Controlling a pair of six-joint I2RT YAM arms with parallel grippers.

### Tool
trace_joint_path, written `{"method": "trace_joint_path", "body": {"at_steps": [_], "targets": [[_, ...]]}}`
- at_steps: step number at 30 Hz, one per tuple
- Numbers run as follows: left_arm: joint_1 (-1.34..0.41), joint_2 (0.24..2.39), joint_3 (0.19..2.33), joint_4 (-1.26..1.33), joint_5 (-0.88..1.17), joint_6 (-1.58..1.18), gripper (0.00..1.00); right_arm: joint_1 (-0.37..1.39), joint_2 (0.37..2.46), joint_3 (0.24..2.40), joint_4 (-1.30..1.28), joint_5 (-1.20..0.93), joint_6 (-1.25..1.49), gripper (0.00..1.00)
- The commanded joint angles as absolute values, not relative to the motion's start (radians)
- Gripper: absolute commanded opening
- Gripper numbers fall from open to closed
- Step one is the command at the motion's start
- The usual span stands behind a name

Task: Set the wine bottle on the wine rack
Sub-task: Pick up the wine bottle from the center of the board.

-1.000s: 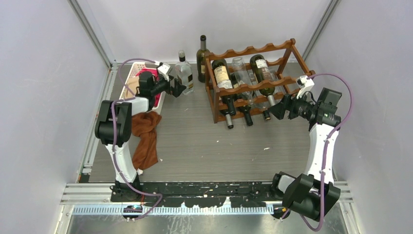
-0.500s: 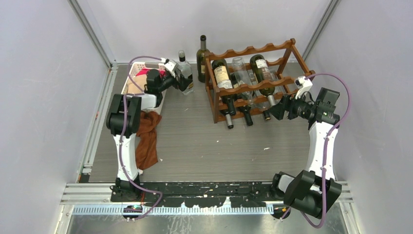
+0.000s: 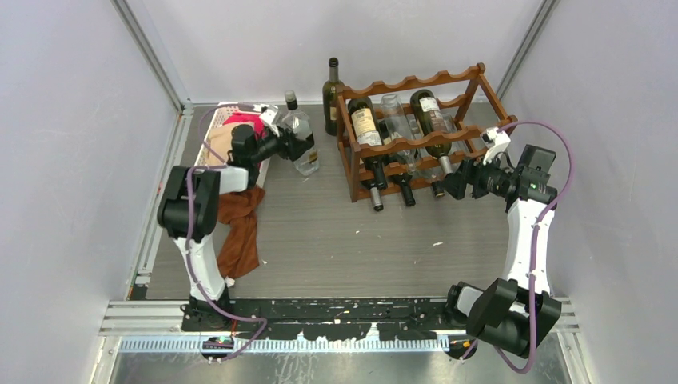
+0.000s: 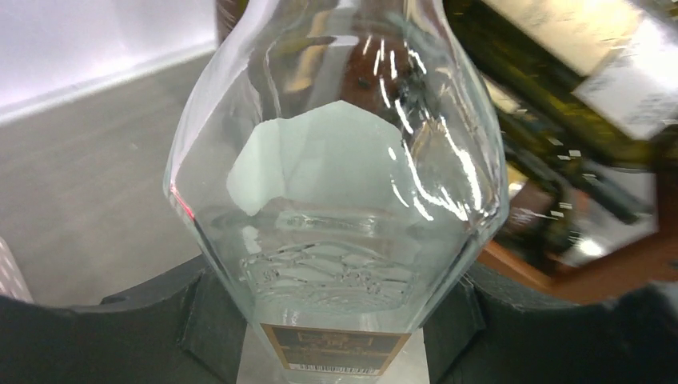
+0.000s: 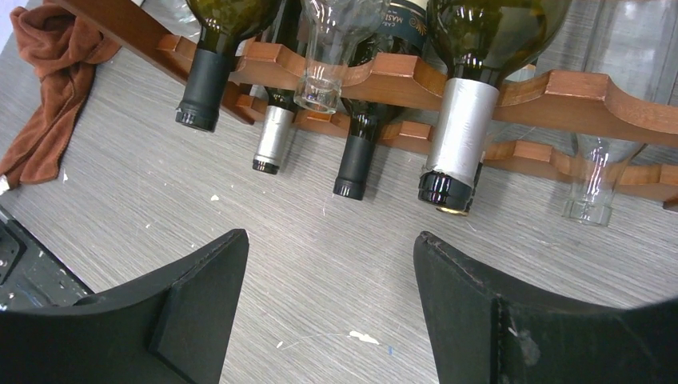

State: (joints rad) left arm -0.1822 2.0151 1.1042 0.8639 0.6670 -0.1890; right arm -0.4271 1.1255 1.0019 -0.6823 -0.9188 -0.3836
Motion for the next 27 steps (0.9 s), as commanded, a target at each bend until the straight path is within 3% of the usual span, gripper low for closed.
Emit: {"method": "trace_joint_path", "body": {"at_steps": [1, 11, 19, 21, 23, 27], "targets": [[-0.182, 1.675, 1.033, 0.832, 0.708, -0.341, 0.0, -0.424, 1.102, 1.04, -0.724, -0.925, -0.459, 0.81], [-0.308, 1.126, 0.747, 0.266, 0.681, -0.363, 0.0, -0.422, 1.041, 1.074, -0.898, -0.95, -0.725, 0.82], [-0.46, 0.794, 0.624, 0.014, 0.608, -0.323, 0.0, -0.387, 1.105, 1.191, -1.34, -0.938, -1.125, 0.83], [-0.486, 0.729, 0.598, -0.016, 0.605, -0.341, 0.0, -0.367, 1.102, 1.194, -1.403, -0.923, -1.193, 0.86], [-0.511, 0.69, 0.571, -0.037, 0.588, -0.368, 0.0, -0.349, 1.086, 1.184, -1.433, -0.927, -1.246, 0.98], [-0.569, 0.639, 0.528, -0.046, 0.49, -0.421, 0.0, -0.332, 1.039, 1.144, -1.455, -0.985, -1.36, 1.0]]}}
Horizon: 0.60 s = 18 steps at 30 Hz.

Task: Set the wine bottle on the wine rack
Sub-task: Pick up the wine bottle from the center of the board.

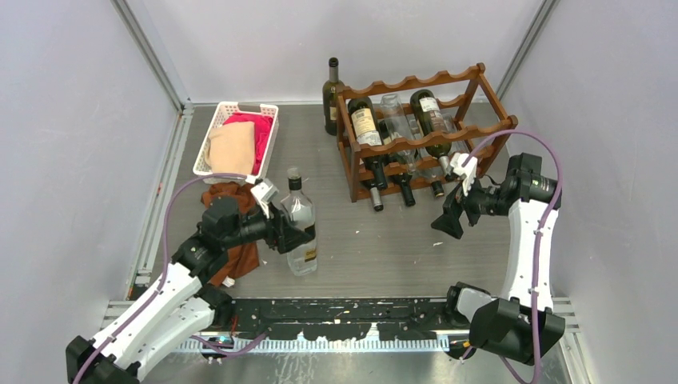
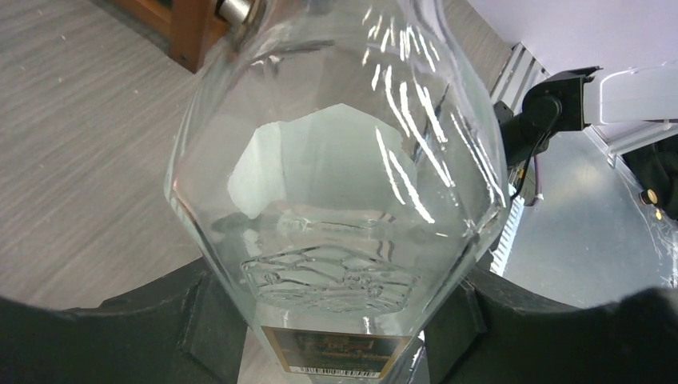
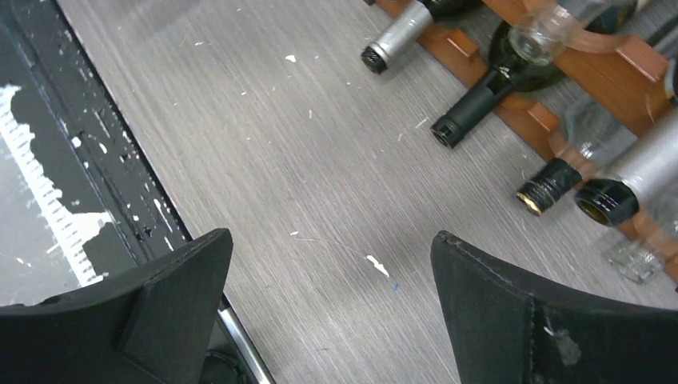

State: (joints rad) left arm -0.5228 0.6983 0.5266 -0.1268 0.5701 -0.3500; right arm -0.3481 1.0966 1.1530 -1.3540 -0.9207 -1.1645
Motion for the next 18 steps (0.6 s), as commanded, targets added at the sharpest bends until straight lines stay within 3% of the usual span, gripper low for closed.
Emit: {"method": "trace_joint_path", "body": {"at_steps": [1, 9, 18], "targets": [[-0.59, 0.634, 0.52, -0.042, 0.472, -0.427, 0.0, -0.327, 1.034, 1.138, -1.49, -1.003, -1.406, 1.0], [-0.843, 0.769, 0.606, -0.075, 0.38, -0.319, 0.0, -0.142, 1.09, 1.15, -1.683, -1.0, -1.633, 0.99], [-1.101, 1.112, 0.86, -0.271, 0.248, -0.026, 0.0, 0.17, 1.093, 1.171, -1.499, -0.931, -1.42, 0.97]]}}
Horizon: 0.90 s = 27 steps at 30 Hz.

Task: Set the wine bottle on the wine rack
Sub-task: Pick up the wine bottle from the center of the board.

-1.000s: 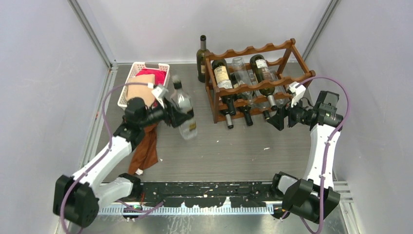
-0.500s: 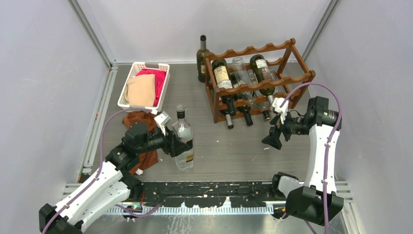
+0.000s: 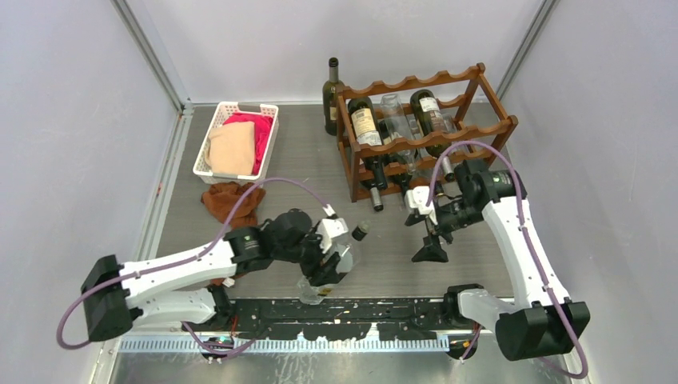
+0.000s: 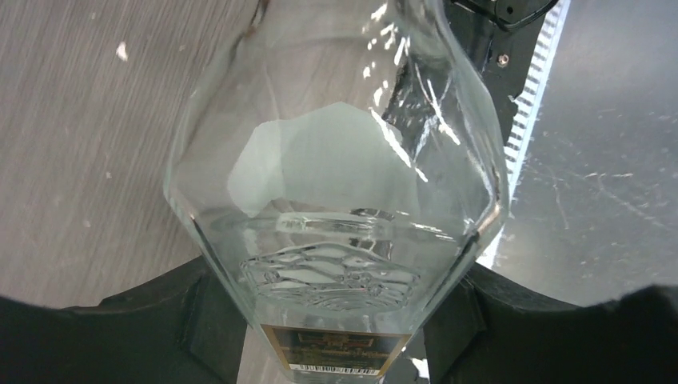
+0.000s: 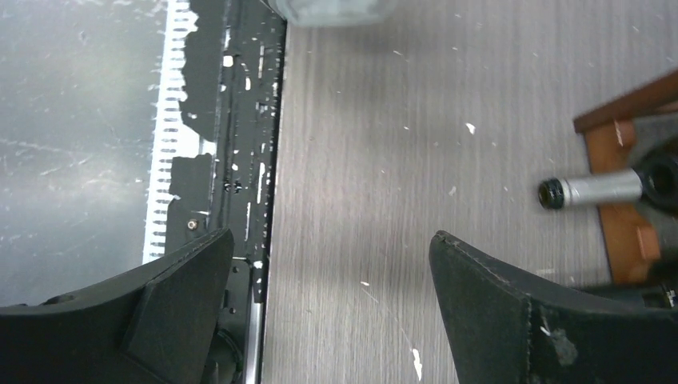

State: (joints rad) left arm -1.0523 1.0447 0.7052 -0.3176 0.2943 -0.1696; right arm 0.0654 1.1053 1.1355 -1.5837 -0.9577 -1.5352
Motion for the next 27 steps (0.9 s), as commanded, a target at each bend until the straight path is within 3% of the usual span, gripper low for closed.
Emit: {"method": "trace_joint_path", "body": {"at_steps": [1, 13, 27], "targets": [[-1.111, 1.142, 0.881, -0.282, 0.246, -0.008, 0.0, 0.206, 1.091, 1.173, -1.463, -0.914, -1.381, 0.97], [-1.157, 1.306, 1.014, -0.333, 0.256, 0.163, 0.0, 0.332, 1.135, 1.183, -1.332, -0.922, -1.199, 0.91], [-1.157, 1.399, 1.093, -0.348, 0.246, 0.215, 0.0, 0.406, 1.142, 1.136, -1.264, -0.88, -1.136, 0.6]]}}
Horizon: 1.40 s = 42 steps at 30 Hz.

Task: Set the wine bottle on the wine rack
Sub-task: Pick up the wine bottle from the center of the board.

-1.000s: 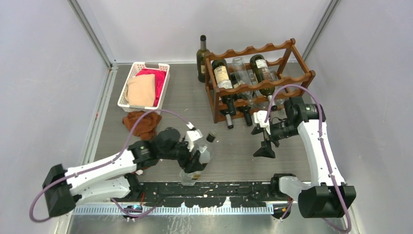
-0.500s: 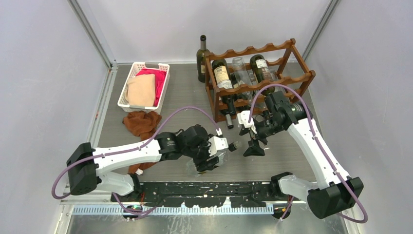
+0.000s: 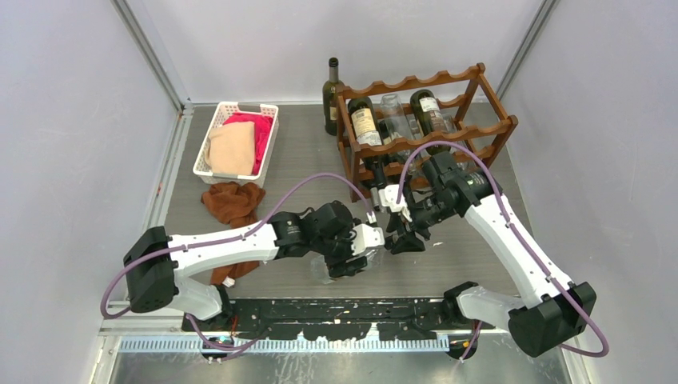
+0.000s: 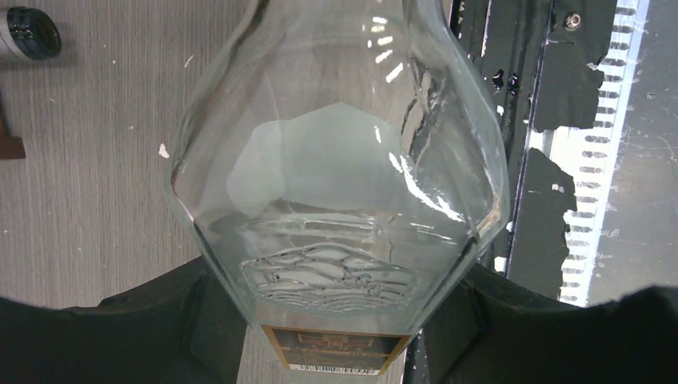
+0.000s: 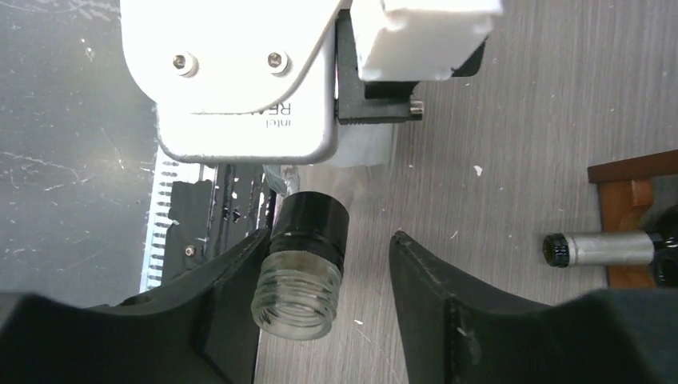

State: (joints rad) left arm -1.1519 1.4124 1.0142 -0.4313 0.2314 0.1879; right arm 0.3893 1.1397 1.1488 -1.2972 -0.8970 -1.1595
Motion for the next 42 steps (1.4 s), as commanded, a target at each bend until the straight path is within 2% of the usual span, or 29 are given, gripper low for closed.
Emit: {"method": "trace_joint_path", "body": {"at_steps": [1, 4, 6, 8, 10, 12, 13, 14, 15, 23, 26, 31, 38, 42], "targets": [[-1.157, 1.403, 1.096, -0.348, 0.246, 0.218, 0.0, 0.408, 1.141, 1.134, -1.261, -0.874, -1.133, 0.57], [-1.156, 1.413, 1.1, -0.346, 0.24, 0.221, 0.0, 0.411, 1.136, 1.131, -1.26, -0.868, -1.126, 0.45], [-1.155, 1.42, 1.099, -0.341, 0.237, 0.223, 0.02, 0.412, 1.129, 1.131, -1.262, -0.866, -1.124, 0.25], [-1.155, 1.425, 1.095, -0.336, 0.235, 0.22, 0.1, 0.412, 1.123, 1.132, -1.27, -0.865, -1.123, 0.1], [-1.155, 1.418, 1.076, -0.304, 0.215, 0.205, 0.3, 0.411, 1.119, 1.135, -1.281, -0.864, -1.124, 0.02], [-1.155, 1.393, 1.029, -0.243, 0.198, 0.196, 0.73, 0.403, 1.11, 1.134, -1.28, -0.862, -1.122, 0.01], [-1.153, 1.375, 0.993, -0.204, 0.198, 0.197, 0.89, 0.396, 1.107, 1.134, -1.276, -0.863, -1.117, 0.01], [-1.15, 1.357, 0.958, -0.165, 0.206, 0.2, 0.97, 0.386, 1.102, 1.133, -1.268, -0.866, -1.107, 0.01], [-1.147, 1.336, 0.924, -0.132, 0.216, 0.204, 0.99, 0.374, 1.099, 1.134, -1.264, -0.872, -1.101, 0.01], [-1.098, 1.124, 0.561, 0.233, 0.278, 0.249, 1.0, 0.322, 1.076, 1.11, -1.293, -0.86, -1.17, 0.01], [-1.051, 1.1, 0.49, 0.327, 0.33, 0.231, 1.0, 0.292, 1.065, 1.08, -1.296, -0.873, -1.199, 0.01], [-1.012, 1.168, 0.442, 0.478, 0.403, 0.204, 1.0, 0.237, 1.05, 1.042, -1.3, -0.878, -1.242, 0.01], [-0.979, 1.36, 0.39, 0.786, 0.523, 0.219, 0.94, 0.165, 1.041, 1.02, -1.316, -0.881, -1.289, 0.02], [-0.974, 1.446, 0.384, 0.878, 0.546, 0.196, 0.91, 0.119, 1.051, 1.017, -1.351, -0.887, -1.346, 0.02]]}}
